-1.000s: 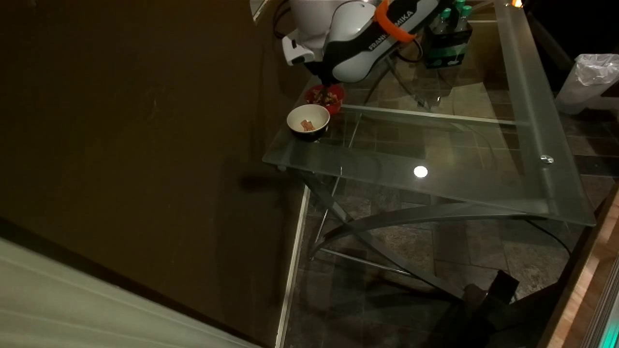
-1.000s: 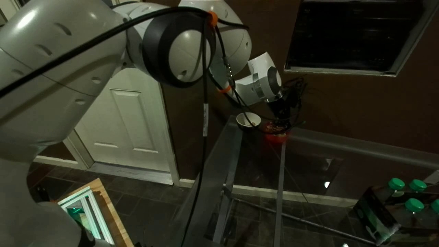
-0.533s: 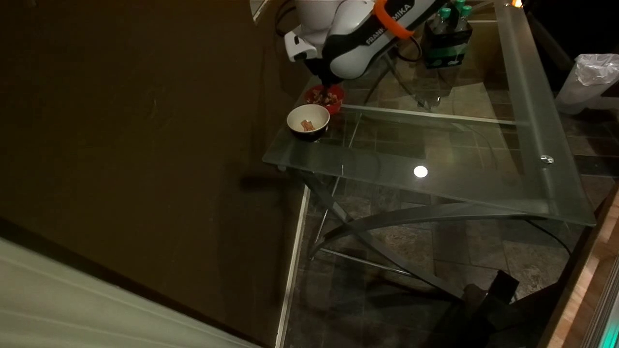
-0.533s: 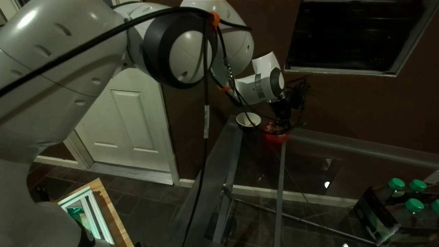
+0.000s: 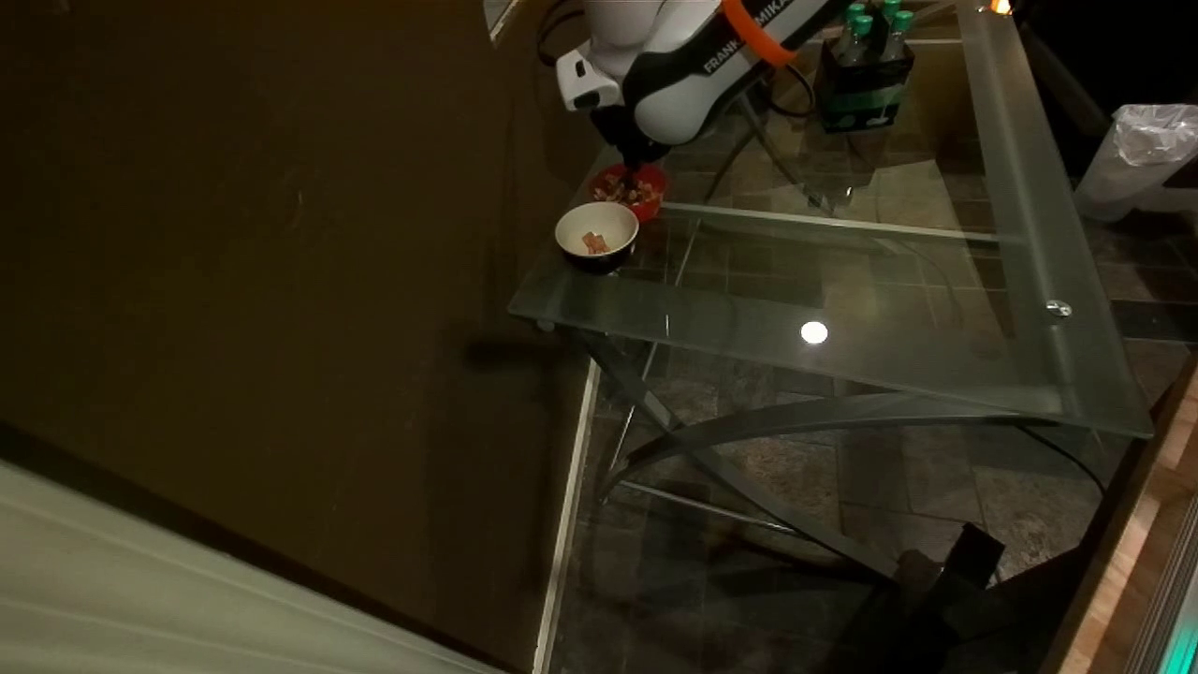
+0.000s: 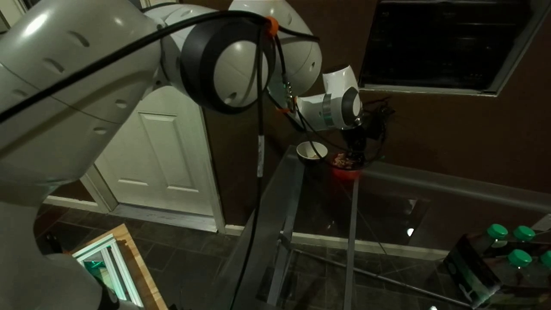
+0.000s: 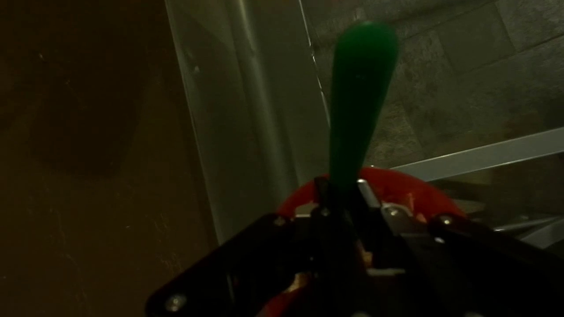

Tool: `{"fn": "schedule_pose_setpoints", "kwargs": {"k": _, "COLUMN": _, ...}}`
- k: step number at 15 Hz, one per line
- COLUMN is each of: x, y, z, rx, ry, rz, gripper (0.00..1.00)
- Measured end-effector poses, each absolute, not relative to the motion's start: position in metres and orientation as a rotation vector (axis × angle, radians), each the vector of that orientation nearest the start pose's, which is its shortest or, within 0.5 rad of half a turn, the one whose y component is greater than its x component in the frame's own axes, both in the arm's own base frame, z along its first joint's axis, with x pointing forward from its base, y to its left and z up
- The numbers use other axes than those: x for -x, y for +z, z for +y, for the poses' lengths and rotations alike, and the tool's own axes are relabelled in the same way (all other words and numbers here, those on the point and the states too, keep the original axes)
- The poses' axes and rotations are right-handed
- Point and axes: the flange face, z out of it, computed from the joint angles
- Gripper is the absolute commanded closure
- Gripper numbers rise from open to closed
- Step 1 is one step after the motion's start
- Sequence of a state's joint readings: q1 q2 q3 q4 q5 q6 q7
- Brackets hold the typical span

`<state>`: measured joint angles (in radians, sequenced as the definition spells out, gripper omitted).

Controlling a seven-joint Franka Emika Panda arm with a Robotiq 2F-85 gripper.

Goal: Pick up the spoon, scoop some content from the red bowl, place it in the black bowl and place the spoon in the red bowl

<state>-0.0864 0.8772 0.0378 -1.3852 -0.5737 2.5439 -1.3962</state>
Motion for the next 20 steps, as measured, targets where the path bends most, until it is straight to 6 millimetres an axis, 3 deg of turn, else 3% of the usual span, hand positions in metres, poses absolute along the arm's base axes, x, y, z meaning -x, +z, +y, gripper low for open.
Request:
{"fn": "schedule_pose_setpoints", "kwargs": {"k": 11, "x": -0.758, "y": 0.217, "z": -0.063, "rx": -1.75, "ry": 0.1, "rz": 2.14, "gripper": 0.96}}
{"fn": "schedule_pose_setpoints", "kwargs": {"k": 20, "x": -0.753, "y": 0.209, "z": -0.061, "rx": -1.757, "ry": 0.235, "rz": 2.263, "gripper": 0.96}}
